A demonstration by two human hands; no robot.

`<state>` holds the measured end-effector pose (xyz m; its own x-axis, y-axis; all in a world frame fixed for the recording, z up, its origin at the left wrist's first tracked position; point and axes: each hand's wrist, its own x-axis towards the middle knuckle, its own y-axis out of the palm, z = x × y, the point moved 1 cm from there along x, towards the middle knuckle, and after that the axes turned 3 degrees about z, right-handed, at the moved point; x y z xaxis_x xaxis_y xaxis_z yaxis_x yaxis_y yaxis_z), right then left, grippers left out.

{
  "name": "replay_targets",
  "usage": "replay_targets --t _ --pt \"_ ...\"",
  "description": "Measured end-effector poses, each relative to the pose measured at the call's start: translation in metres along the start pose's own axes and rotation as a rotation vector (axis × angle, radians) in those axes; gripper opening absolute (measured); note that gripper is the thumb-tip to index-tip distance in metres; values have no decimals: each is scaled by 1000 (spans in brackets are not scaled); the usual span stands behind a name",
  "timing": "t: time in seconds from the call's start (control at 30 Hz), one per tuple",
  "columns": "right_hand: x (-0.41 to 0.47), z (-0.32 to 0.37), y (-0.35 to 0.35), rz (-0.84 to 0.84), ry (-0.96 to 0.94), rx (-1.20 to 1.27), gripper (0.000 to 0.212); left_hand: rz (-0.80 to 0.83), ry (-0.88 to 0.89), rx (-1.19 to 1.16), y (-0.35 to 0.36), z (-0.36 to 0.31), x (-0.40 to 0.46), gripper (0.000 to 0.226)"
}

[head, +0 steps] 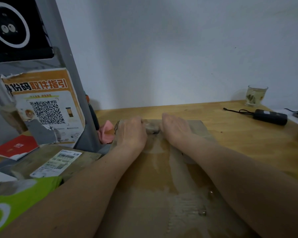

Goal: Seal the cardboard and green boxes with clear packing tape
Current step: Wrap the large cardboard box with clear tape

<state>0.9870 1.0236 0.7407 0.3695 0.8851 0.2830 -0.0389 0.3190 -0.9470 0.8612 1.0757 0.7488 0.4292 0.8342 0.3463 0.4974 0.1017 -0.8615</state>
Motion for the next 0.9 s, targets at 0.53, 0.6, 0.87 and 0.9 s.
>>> replay_targets --t 0.53,0.6,0.87,0.9 --pt "-1 -1 -1 6 -8 59 15 43 -137 -180 -5 2 6 19" --pt "-1 -1 0 10 -20 37 15 37 -129 -90 -3 0 6 20" --pt "-2 0 3 5 -45 -34 14 142 -110 121 -2 0 2 37" --pt "-2 0 2 17 -47 -33 13 142 -145 116 -3 4 1 44"
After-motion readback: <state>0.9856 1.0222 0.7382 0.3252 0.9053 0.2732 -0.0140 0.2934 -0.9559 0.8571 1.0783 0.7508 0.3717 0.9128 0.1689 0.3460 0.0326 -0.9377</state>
